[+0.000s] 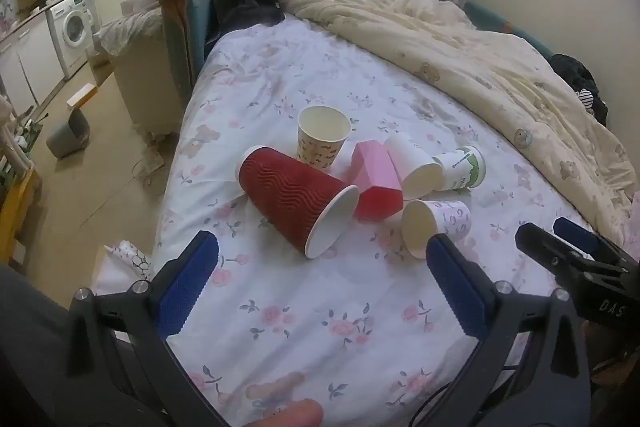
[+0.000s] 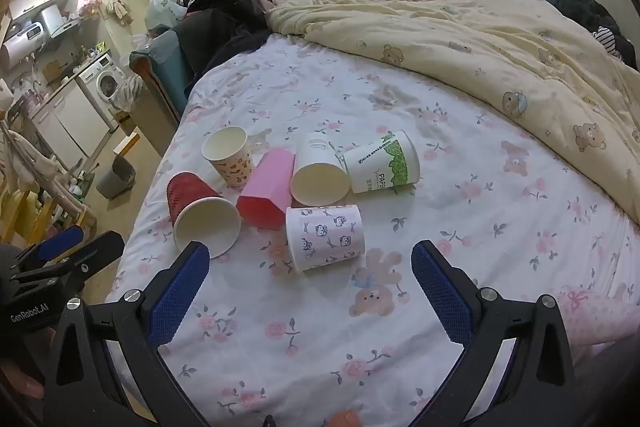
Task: Flip cup upside down
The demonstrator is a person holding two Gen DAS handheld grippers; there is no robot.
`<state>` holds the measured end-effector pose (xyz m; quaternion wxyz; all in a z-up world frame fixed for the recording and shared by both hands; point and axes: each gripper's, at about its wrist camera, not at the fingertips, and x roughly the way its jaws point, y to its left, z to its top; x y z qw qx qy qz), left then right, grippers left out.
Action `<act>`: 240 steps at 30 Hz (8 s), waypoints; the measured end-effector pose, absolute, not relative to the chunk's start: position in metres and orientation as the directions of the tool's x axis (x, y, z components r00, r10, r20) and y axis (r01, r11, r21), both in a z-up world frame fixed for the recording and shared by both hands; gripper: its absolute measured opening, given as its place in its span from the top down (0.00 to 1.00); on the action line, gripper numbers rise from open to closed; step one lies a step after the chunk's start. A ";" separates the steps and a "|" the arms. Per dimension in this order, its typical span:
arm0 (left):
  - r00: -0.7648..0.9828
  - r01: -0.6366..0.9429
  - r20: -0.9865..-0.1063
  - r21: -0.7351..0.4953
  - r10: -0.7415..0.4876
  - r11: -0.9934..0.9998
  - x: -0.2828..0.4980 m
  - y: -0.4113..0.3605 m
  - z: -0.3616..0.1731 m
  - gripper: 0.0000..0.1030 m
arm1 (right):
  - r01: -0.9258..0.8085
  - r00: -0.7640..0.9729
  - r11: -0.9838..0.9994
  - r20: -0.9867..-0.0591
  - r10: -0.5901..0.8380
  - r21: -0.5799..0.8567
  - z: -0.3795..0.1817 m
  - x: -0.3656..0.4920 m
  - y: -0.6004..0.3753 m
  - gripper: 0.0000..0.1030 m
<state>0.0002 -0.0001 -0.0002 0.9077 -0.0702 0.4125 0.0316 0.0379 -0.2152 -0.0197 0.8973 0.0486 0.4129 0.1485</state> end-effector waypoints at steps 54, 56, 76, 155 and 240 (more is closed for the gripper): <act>0.661 -0.123 -0.750 -0.129 -0.016 0.984 -0.001 0.000 0.001 0.00 | -0.217 0.606 0.956 -0.741 0.291 0.198 -0.023 0.040 -0.214 0.00; 0.661 -0.122 -0.750 -0.128 -0.016 0.984 -0.002 0.000 0.001 0.00 | -0.217 0.606 0.956 -0.740 0.291 0.198 -0.023 0.040 -0.215 0.00; 0.661 -0.125 -0.750 -0.117 -0.005 0.985 -0.003 0.002 0.002 0.00 | -0.217 0.604 0.956 -0.742 0.291 0.197 -0.023 0.040 -0.214 0.00; 0.594 -0.225 -0.803 -0.221 -0.046 0.949 0.006 0.030 0.004 0.00 | -0.255 -0.212 0.863 -0.896 0.390 0.436 -0.145 0.106 -0.136 0.13; 0.322 -0.091 -0.920 -0.264 -0.223 0.960 0.050 -0.007 -0.030 0.47 | -0.080 0.432 0.960 -0.858 0.278 0.270 -0.052 0.065 -0.256 0.00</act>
